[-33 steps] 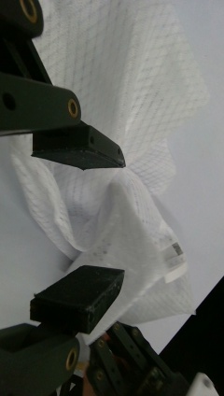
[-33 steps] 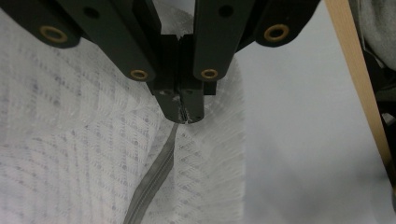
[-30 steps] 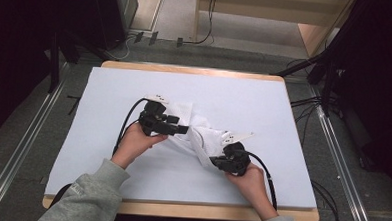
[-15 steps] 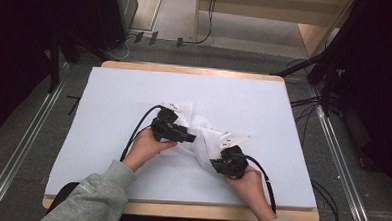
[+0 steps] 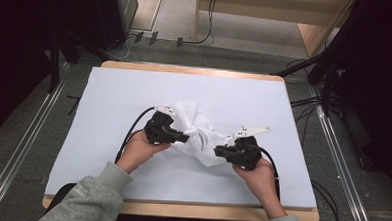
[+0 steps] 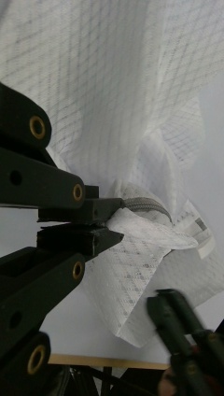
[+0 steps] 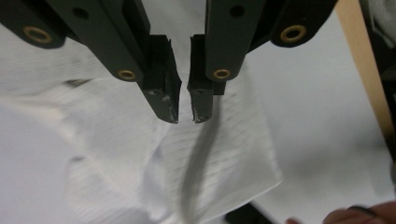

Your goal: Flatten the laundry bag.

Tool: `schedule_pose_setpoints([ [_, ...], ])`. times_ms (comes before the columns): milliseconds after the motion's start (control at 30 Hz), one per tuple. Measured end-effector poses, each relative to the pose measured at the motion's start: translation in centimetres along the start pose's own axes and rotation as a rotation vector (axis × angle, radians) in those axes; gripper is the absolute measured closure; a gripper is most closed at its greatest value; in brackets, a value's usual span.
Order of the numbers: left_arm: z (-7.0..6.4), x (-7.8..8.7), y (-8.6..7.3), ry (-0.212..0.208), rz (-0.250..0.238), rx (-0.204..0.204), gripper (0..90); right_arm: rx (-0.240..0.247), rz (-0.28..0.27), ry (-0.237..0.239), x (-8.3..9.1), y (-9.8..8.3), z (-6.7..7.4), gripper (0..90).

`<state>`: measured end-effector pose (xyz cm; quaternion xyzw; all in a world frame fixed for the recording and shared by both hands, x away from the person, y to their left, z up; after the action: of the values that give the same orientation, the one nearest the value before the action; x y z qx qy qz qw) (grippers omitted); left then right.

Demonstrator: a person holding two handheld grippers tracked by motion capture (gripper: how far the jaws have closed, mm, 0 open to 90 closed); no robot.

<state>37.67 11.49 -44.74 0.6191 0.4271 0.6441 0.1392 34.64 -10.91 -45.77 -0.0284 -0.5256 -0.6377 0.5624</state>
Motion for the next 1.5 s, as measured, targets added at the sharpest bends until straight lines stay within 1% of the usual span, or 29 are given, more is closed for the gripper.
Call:
schedule_pose_setpoints([
  [33, -0.2, 0.3, -0.3, 0.000, 0.000, 0.003, 88.5, 0.000, 0.000, 0.000, 0.0, 0.0, 0.0, 81.6],
  [67, -0.4, 0.6, -0.6, 0.001, 0.002, 0.003, 88.5, 0.014, -0.024, -0.014, 0.4, 0.9, -0.3, 79.8],
  [100, -0.6, 0.8, -0.9, 0.000, 0.004, 0.006, 88.5, 0.014, -0.024, -0.014, 0.4, 0.9, -0.3, 79.8],
  [133, -0.8, 1.1, -1.3, 0.000, 0.008, 0.009, 88.4, 0.018, -0.042, -0.022, 0.6, 1.8, -0.6, 77.7],
  [167, -0.9, 1.4, -1.7, 0.005, 0.012, 0.013, 88.4, 0.018, -0.042, -0.022, 0.6, 1.8, -0.6, 77.7],
  [233, -1.0, 2.0, -2.4, 0.010, 0.013, 0.028, 88.4, 0.010, -0.053, -0.022, 0.3, 2.6, -1.0, 76.6],
  [300, -1.0, 2.6, -3.1, 0.015, 0.013, 0.039, 88.5, 0.014, -0.054, -0.028, -0.4, 3.4, -1.4, 75.3],
  [333, -1.0, 2.9, -3.4, 0.021, 0.012, 0.047, 88.5, 0.017, -0.049, -0.037, -1.2, 4.0, -1.8, 74.2],
  [367, -1.0, 3.2, -3.7, 0.024, 0.013, 0.049, 88.5, 0.017, -0.049, -0.037, -1.2, 4.0, -1.8, 73.1],
  [400, -1.0, 3.4, -3.9, 0.027, 0.011, 0.061, 88.5, 0.017, -0.042, -0.038, -1.6, 4.2, -2.0, 72.0],
  [500, -0.9, 4.1, -4.8, 0.043, 0.014, 0.074, 88.4, 0.005, -0.027, -0.046, -2.9, 4.7, -2.5, 68.8],
  [567, -0.8, 4.5, -5.2, 0.056, 0.011, 0.081, 88.4, -0.002, -0.003, -0.052, -3.7, 4.7, -2.9, 66.6],
  [700, -0.7, 5.1, -5.9, 0.087, 0.015, 0.078, 88.3, -0.006, 0.023, -0.072, -5.2, 4.5, -3.5, 63.4],
  [833, -0.1, 5.8, -6.6, 0.103, 0.005, 0.108, 88.3, -0.004, 0.041, -0.096, -6.1, 4.2, -4.2, 63.7],
  [900, 0.2, 6.1, -6.9, 0.111, -0.006, 0.126, 88.3, -0.006, 0.038, -0.105, -6.3, 4.0, -4.5, 61.6],
  [933, 0.3, 6.3, -7.1, 0.116, -0.009, 0.131, 88.2, -0.006, 0.042, -0.105, -6.4, 3.9, -4.6, 60.3],
  [967, 0.5, 6.5, -7.2, 0.123, -0.011, 0.135, 88.2, -0.016, 0.051, -0.105, -6.5, 3.7, -4.6, 59.9],
  [1067, 1.1, 7.0, -7.6, 0.137, -0.024, 0.156, 88.2, 0.004, 0.067, -0.114, -7.1, 3.4, -4.4, 59.0],
  [1133, 1.4, 7.2, -7.8, 0.145, -0.016, 0.163, 88.2, 0.024, 0.082, -0.120, -7.6, 3.2, -4.1, 58.6],
  [1167, 1.6, 7.2, -7.9, 0.148, -0.016, 0.168, 88.2, 0.034, 0.081, -0.131, -7.9, 3.0, -3.9, 58.9],
  [1233, 1.8, 7.3, -8.0, 0.152, -0.017, 0.172, 88.2, 0.064, 0.064, -0.156, -8.1, 2.9, -3.6, 60.6],
  [1333, 2.2, 7.5, -8.2, 0.164, -0.020, 0.177, 88.2, 0.095, 0.043, -0.204, -8.2, 2.7, -3.4, 68.2],
  [1367, 2.4, 7.6, -8.2, 0.169, -0.018, 0.182, 88.2, 0.102, 0.043, -0.208, -8.2, 2.7, -3.4, 71.1],
  [1400, 2.5, 7.7, -8.3, 0.166, -0.026, 0.188, 88.2, 0.090, 0.045, -0.203, -8.1, 2.7, -3.4, 76.3],
  [1433, 2.7, 7.7, -8.3, 0.170, -0.025, 0.191, 88.2, 0.090, 0.043, -0.195, -8.1, 2.8, -3.6, 79.9],
  [1500, 2.9, 7.9, -8.4, 0.169, -0.032, 0.195, 88.2, 0.059, 0.046, -0.183, -8.0, 2.9, -3.9, 86.3],
])
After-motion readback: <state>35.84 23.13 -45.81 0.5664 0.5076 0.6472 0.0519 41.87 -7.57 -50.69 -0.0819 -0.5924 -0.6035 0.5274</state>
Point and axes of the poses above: each handheld gripper's, and its own axes: x roughly backward along the jaws, y roughly out of its top, z roughly to its left, the point moved 5 cm from there along -x, roughly forward along the jaws, and after that the axes turned 15 degrees about -x, right-handed, at the moved point
